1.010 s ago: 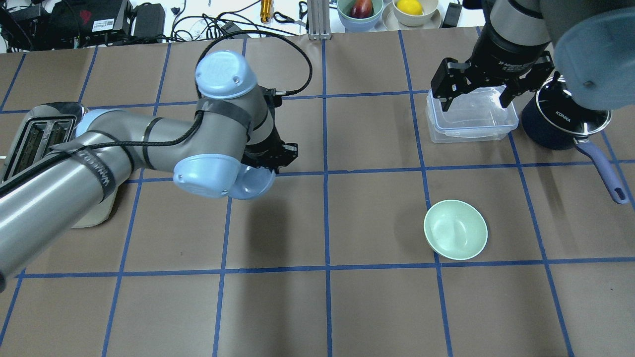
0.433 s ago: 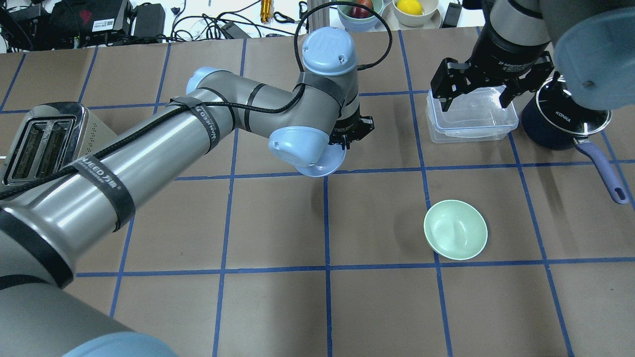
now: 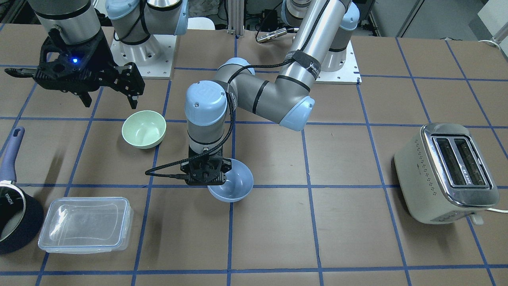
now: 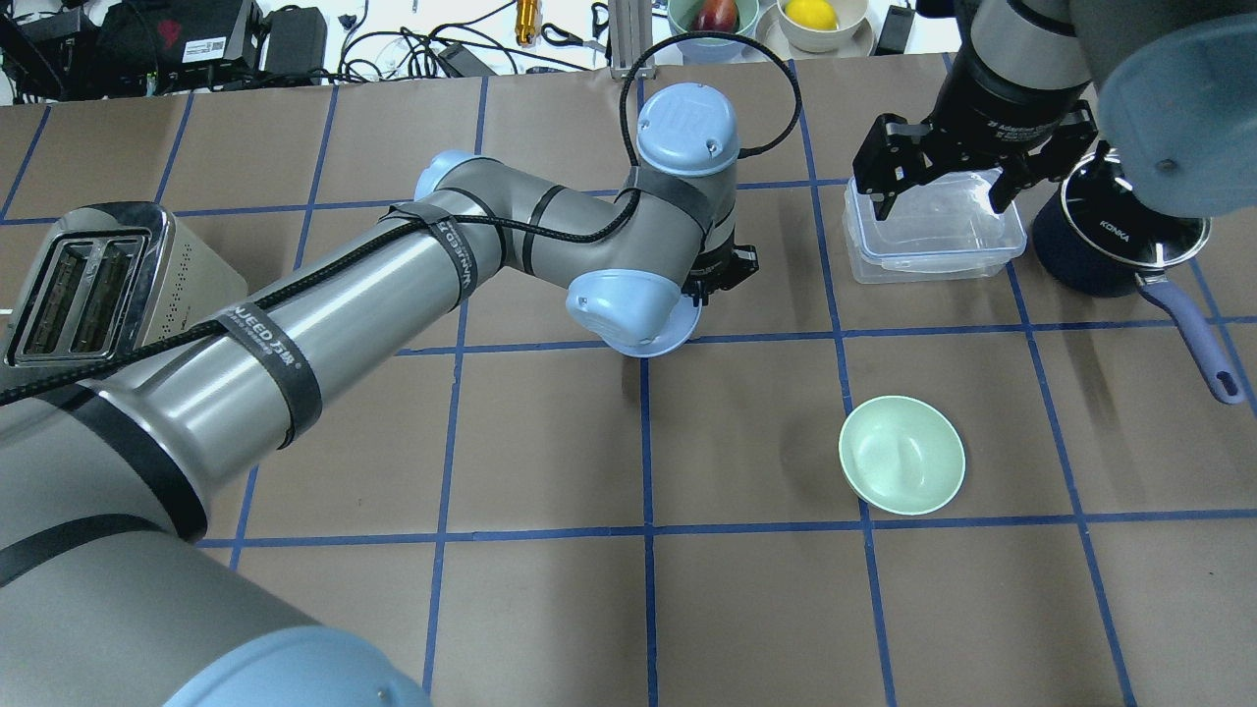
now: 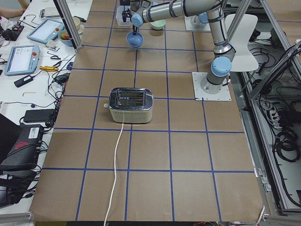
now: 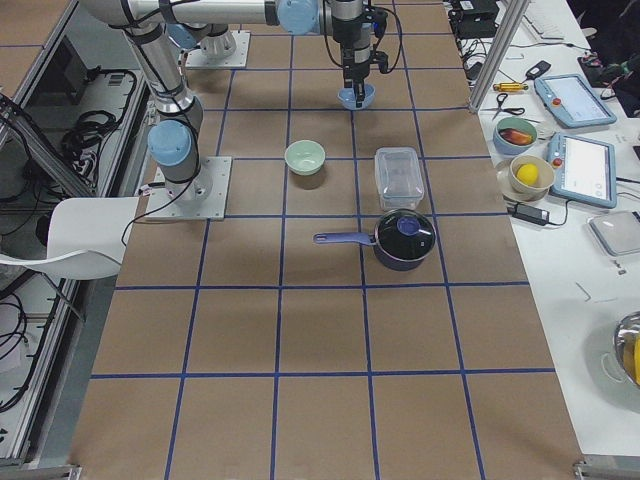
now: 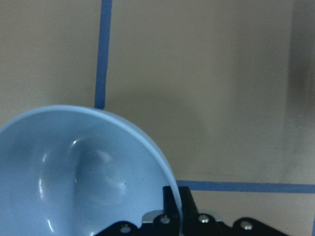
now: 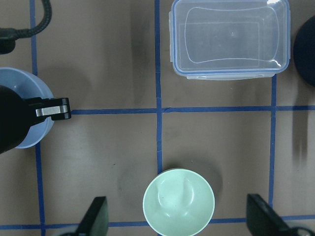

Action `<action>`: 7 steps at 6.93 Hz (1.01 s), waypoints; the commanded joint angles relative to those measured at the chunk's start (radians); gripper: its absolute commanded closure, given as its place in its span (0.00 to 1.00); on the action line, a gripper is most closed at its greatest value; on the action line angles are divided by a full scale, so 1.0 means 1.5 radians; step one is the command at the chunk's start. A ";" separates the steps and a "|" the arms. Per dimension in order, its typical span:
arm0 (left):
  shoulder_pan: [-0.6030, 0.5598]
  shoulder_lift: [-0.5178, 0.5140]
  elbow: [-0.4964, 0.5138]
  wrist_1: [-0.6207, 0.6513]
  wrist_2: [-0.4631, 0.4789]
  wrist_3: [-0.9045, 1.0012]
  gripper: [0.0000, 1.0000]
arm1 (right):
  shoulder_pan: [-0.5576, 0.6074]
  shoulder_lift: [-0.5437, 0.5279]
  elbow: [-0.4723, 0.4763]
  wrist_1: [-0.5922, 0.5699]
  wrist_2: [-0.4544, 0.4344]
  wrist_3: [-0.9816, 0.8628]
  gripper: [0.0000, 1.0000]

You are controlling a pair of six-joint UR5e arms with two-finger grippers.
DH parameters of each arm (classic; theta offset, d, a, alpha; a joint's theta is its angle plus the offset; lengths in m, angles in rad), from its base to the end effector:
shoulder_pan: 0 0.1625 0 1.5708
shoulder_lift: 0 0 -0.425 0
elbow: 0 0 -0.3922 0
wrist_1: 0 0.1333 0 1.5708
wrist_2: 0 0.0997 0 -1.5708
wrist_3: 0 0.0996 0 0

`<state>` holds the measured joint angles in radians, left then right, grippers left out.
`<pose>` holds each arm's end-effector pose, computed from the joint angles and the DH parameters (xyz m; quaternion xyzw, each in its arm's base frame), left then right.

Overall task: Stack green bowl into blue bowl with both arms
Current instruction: 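Carry the light blue bowl with the left gripper toward the table center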

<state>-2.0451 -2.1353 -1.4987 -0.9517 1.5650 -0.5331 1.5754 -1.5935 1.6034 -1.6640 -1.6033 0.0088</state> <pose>-0.4317 -0.5478 0.2499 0.0292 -0.9976 0.0540 0.0331 0.1323 -0.4896 0.4926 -0.0028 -0.9990 0.0417 0.0160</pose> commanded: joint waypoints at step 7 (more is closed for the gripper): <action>0.010 0.026 0.020 -0.058 0.023 0.013 0.00 | -0.003 0.001 0.001 0.005 -0.007 -0.001 0.00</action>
<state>-2.0375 -2.1171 -1.5005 -0.9929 1.6044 -0.5202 1.5727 -1.5929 1.6046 -1.6596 -1.6074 0.0080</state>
